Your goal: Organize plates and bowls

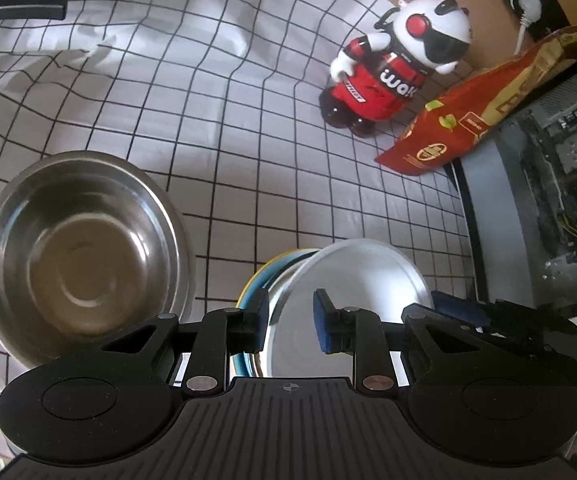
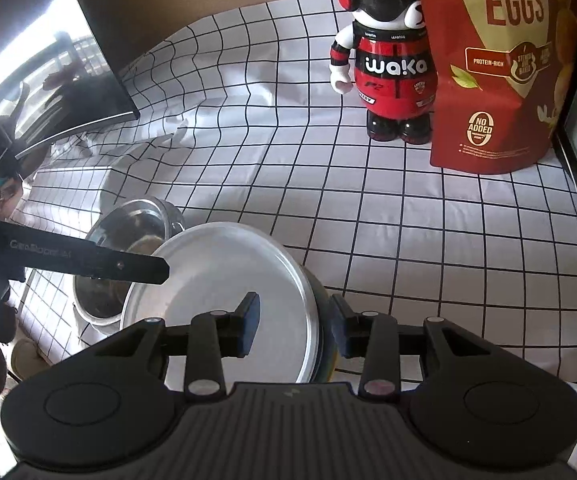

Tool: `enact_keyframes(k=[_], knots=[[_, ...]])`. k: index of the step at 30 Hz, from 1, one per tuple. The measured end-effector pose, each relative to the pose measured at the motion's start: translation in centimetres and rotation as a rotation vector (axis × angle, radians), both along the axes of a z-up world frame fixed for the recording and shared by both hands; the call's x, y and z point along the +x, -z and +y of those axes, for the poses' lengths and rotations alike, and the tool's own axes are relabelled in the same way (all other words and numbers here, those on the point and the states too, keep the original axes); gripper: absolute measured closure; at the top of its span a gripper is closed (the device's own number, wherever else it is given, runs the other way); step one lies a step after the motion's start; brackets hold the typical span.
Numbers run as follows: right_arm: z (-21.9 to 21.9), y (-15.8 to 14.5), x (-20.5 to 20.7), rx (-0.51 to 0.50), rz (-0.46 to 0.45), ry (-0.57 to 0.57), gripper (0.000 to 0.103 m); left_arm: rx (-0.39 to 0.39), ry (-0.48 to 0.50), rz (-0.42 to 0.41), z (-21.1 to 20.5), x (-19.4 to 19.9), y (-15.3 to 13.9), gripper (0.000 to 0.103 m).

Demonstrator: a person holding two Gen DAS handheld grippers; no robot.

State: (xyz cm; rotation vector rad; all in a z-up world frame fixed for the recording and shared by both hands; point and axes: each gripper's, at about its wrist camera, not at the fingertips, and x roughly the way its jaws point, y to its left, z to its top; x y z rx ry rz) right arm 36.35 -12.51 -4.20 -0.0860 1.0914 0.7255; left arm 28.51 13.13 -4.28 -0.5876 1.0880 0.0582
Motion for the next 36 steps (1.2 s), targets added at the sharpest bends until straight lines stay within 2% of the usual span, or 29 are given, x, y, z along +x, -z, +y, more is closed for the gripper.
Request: enact_keyframes(k=[7,13,15,18,20,22,24,26,29,33,36], knots=[[-0.5,0.4,0.2,-0.004,0.010,0.016,0.065,0.020,-0.001,-0.015,0.1,-0.9,-0.7,0.076],[-0.9,0.8,0.7,-0.052,-0.005,0.052,0.065,-0.016,-0.029,-0.021,1.1,-1.5,-0.4,0.076],[-1.0,0.5,0.6,-0.052,-0.007,0.048,0.065,-0.063,-0.041,-0.049,1.9,-2.1,-0.9,0.076],[-0.9,-1.8,0.2,0.013,-0.013,-0.003,0.065,-0.103,-0.081,-0.129,4.0,-3.8,-2.6,0.076],[-0.1,-3.5,0.3,0.054,-0.033,-0.029,0.065,-0.055,-0.141,-0.168,6.0,-5.1,-3.5,0.076],[1.4,-4.9,0.7,0.074,-0.049,-0.055,0.065,0.022,-0.205,-0.166,7.9,-6.3,-3.7,0.076],[4.1,-5.8,1.5,0.069,-0.041,-0.083,0.065,0.136,-0.271,-0.117,9.6,-7.5,-3.1,0.076],[7.4,-5.9,2.3,0.055,-0.002,-0.131,0.064,0.205,-0.309,-0.068,10.9,-8.3,-2.0,0.076],[13.2,-4.3,3.2,-0.033,0.085,-0.203,0.063,0.198,-0.335,-0.002,12.6,-9.0,0.6,0.076],[19.9,-0.2,3.2,-0.201,0.118,-0.259,0.063,0.176,-0.304,0.042,13.2,-9.0,3.8,0.075],[22.8,2.5,3.2,-0.299,0.117,-0.274,0.063,0.260,-0.289,0.038,13.2,-9.2,4.4,0.074]])
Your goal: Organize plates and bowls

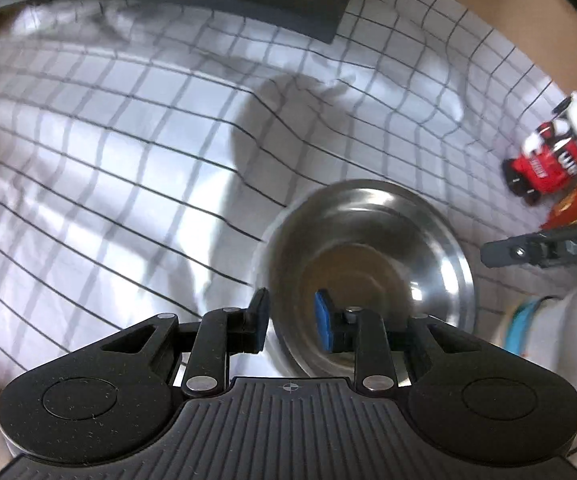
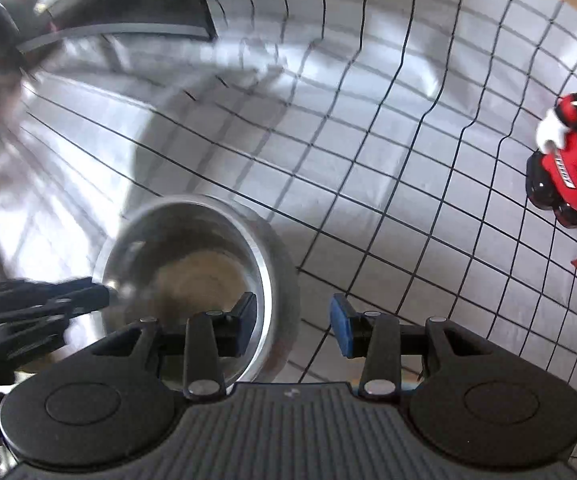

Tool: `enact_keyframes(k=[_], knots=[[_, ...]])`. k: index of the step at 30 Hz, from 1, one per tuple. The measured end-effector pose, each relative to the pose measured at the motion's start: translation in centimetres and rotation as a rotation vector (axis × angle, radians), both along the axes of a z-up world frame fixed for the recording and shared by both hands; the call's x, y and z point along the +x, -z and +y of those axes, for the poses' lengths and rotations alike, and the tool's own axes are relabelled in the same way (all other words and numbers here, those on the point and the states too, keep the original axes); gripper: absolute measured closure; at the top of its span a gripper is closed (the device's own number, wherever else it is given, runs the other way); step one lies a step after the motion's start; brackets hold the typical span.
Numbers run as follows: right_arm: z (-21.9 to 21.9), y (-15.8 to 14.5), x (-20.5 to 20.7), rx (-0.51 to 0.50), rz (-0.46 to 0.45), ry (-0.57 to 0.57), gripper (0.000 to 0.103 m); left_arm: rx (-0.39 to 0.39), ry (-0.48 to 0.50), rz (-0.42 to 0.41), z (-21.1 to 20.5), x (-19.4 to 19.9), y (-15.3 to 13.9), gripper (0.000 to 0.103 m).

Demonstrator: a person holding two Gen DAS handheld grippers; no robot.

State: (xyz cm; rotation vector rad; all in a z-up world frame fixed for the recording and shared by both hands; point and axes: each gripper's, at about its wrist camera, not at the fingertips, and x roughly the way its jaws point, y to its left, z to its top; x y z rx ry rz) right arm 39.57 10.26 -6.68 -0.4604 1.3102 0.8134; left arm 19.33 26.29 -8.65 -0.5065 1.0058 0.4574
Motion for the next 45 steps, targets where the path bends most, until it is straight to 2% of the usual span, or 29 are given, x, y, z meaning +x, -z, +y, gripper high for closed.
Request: enact_keyframes(k=[2,4,5,11,13,14,16,20,24,26,28,31,33,35,37,38,41,43,45], knots=[[1.0,1.4,0.1,-0.056,0.003,0.004,0.063,0.006,-0.009,0.013,0.6,-0.2,0.5,0.073],[1.7,2.5,0.3,-0.096,0.010,-0.002,0.062,-0.037,-0.021,0.006,1.4,-0.8,1.2,0.066],[2.2,3.1,0.3,-0.110,0.017,-0.005,0.062,-0.068,-0.026,0.004,1.8,-0.9,1.6,0.064],[3.6,5.8,0.5,-0.166,0.100,0.020,0.061,-0.288,-0.033,-0.016,3.2,-0.7,4.0,0.064],[3.8,6.4,0.6,-0.158,0.154,0.034,0.058,-0.307,-0.029,-0.010,3.2,-0.5,4.4,0.064],[3.9,6.5,0.5,-0.157,0.163,0.041,0.054,-0.320,-0.030,-0.010,3.3,-0.5,4.5,0.064],[4.1,6.5,0.1,-0.164,0.146,0.043,0.054,-0.338,-0.037,-0.007,3.7,-0.7,4.4,0.064],[4.4,6.4,-1.0,-0.137,0.177,0.012,0.053,-0.320,-0.063,0.016,4.6,-0.9,3.9,0.056],[3.8,5.7,-1.2,-0.082,0.195,0.001,0.054,-0.285,-0.077,0.032,5.2,-1.2,2.3,0.057],[2.6,4.0,-1.2,-0.035,0.121,-0.003,0.054,-0.204,-0.067,0.013,4.6,-1.1,0.0,0.057],[0.9,1.4,-1.0,0.035,0.045,-0.008,0.054,-0.168,-0.043,-0.039,3.6,-0.6,-2.2,0.057],[-3.6,-3.3,-1.4,0.190,-0.046,-0.001,0.054,-0.193,0.056,-0.130,0.9,1.1,-4.9,0.057],[-6.7,-5.9,-1.8,0.260,-0.141,0.003,0.054,-0.225,0.159,-0.177,-1.8,2.7,-6.1,0.057],[-9.7,-7.9,-2.6,0.298,-0.272,0.015,0.053,-0.243,0.267,-0.205,-4.8,4.2,-7.1,0.057],[-12.9,-8.9,-3.2,0.316,-0.393,0.061,0.045,-0.239,0.361,-0.208,-7.5,4.9,-7.6,0.057],[-14.2,-8.9,-3.3,0.312,-0.418,0.089,0.041,-0.231,0.402,-0.204,-8.8,5.3,-7.7,0.057],[-17.5,-7.7,-2.6,0.282,-0.355,0.141,0.041,-0.161,0.475,-0.172,-12.2,5.9,-7.3,0.057],[-19.1,-6.2,-2.3,0.259,-0.293,0.171,0.042,-0.109,0.482,-0.140,-13.7,6.2,-6.7,0.057],[-20.2,-4.3,-2.1,0.234,-0.231,0.192,0.047,-0.118,0.464,-0.129,-14.1,6.6,-5.7,0.057]])
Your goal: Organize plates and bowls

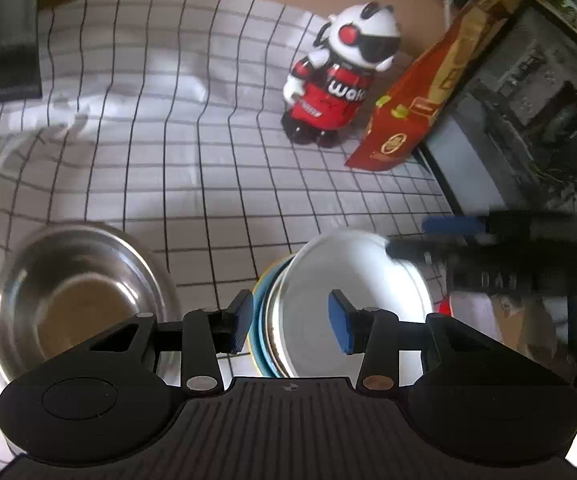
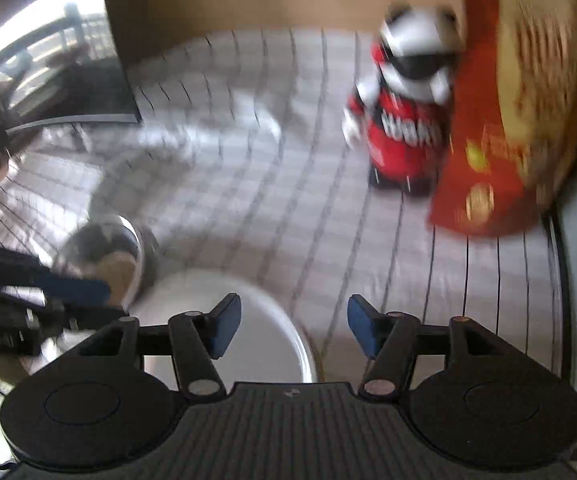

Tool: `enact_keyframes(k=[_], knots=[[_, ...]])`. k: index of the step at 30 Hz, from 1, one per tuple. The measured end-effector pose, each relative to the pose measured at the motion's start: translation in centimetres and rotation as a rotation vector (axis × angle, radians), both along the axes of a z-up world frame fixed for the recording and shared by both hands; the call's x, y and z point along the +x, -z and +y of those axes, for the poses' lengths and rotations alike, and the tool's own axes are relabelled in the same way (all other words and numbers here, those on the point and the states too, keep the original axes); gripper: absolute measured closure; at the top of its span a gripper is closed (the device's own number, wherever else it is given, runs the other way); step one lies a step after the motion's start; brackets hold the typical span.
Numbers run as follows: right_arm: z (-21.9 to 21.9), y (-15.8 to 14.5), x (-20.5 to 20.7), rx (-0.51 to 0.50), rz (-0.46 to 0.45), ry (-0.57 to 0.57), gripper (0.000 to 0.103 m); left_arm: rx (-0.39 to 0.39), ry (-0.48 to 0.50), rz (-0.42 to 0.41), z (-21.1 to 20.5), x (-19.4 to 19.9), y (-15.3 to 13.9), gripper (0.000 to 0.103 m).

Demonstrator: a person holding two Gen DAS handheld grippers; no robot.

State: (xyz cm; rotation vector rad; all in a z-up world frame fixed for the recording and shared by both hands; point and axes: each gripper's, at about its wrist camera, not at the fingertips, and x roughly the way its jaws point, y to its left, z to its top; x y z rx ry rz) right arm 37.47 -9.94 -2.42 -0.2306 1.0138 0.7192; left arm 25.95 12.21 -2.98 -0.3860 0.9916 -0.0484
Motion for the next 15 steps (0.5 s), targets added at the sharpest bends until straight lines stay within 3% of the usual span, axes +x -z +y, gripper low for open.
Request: enact_keyframes(k=[8,15], knots=[[-1.9,5.8,0.9,-0.003,0.096,-0.013,0.048,-0.008,-0.146,0.074,0.5,0.4,4.2,0.057],[-3.7,8.4,2.8,0.073,0.224,0.040,0.048,0.012,-0.116,0.087,-1.1,1.2,5.6,0.057]])
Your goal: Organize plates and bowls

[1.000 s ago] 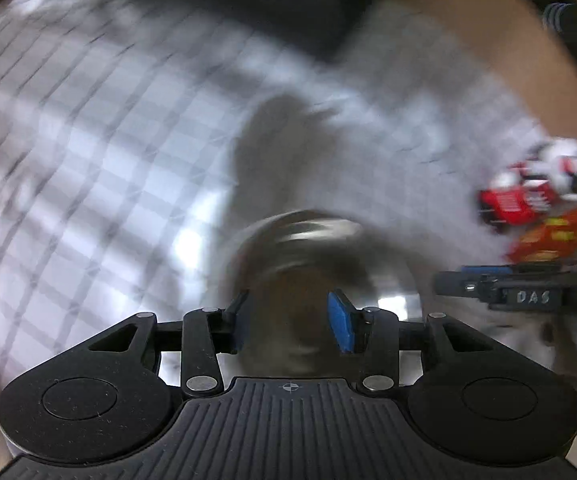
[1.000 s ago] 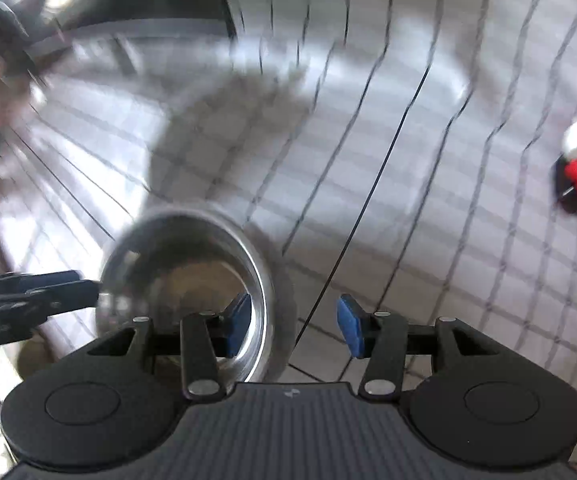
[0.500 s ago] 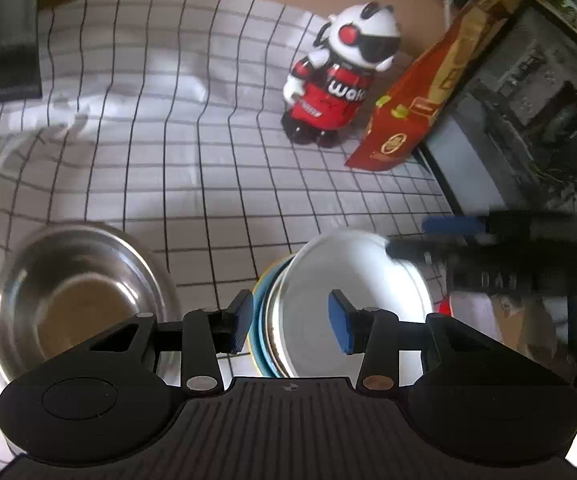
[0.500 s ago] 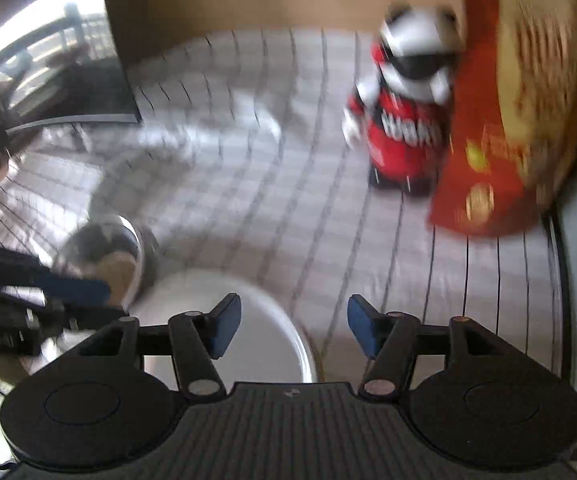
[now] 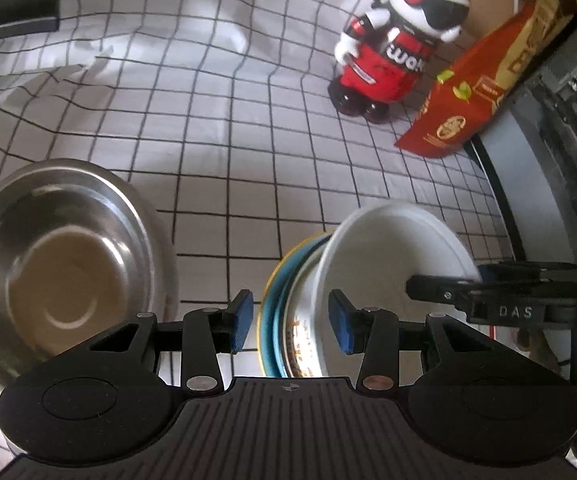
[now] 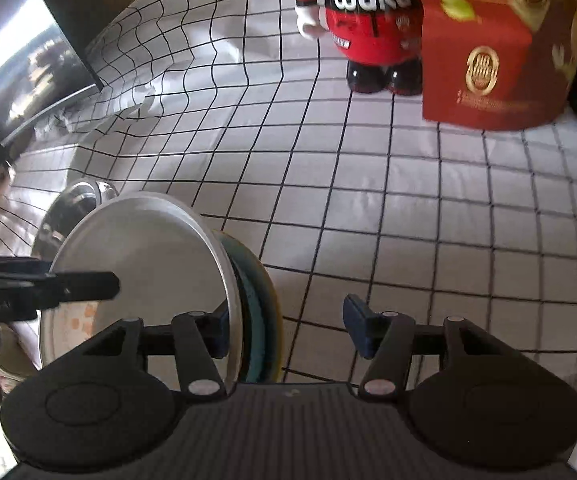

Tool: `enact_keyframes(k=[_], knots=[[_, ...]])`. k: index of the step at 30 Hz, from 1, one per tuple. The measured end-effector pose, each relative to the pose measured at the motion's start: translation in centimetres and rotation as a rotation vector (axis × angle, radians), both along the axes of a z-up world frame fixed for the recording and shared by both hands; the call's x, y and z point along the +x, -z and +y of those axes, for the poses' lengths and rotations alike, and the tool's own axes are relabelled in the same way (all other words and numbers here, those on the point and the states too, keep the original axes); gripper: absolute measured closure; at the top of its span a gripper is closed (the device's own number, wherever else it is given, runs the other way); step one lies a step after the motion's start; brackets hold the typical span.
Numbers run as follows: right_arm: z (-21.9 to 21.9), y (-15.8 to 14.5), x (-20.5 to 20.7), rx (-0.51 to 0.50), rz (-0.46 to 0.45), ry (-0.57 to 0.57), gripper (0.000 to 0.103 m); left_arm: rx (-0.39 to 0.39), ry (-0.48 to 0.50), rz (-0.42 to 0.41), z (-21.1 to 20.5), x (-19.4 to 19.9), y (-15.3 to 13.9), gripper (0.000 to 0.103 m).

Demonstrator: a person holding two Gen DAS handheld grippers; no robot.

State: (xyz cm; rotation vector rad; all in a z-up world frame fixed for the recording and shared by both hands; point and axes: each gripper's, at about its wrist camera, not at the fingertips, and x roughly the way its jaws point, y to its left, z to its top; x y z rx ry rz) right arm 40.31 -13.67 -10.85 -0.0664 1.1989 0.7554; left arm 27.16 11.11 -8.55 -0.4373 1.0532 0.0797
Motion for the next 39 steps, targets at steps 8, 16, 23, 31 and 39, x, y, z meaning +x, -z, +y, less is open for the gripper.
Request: enact_keyframes(k=[8,16,23,31,39], knots=[[0.3,3.3,-0.6,0.068,0.158,-0.023,0.047,-0.048,0.024,0.040,-0.5,0.2,3.0,0.057],[0.4,4.4,-1.2,0.141,0.255,-0.024,0.048,-0.065,0.028,0.041,-0.6,-0.1,3.2,0.055],[0.7,4.3,-1.8,0.147,0.251,-0.022,0.048,-0.050,0.040,0.044,-0.8,-0.3,3.0,0.054],[0.7,4.3,-1.8,0.146,0.246,-0.010,0.047,-0.060,0.050,0.036,-0.8,-0.4,3.0,0.050],[0.7,4.3,-1.8,0.144,0.247,-0.011,0.047,-0.070,0.044,0.043,-0.8,-0.3,3.0,0.048]])
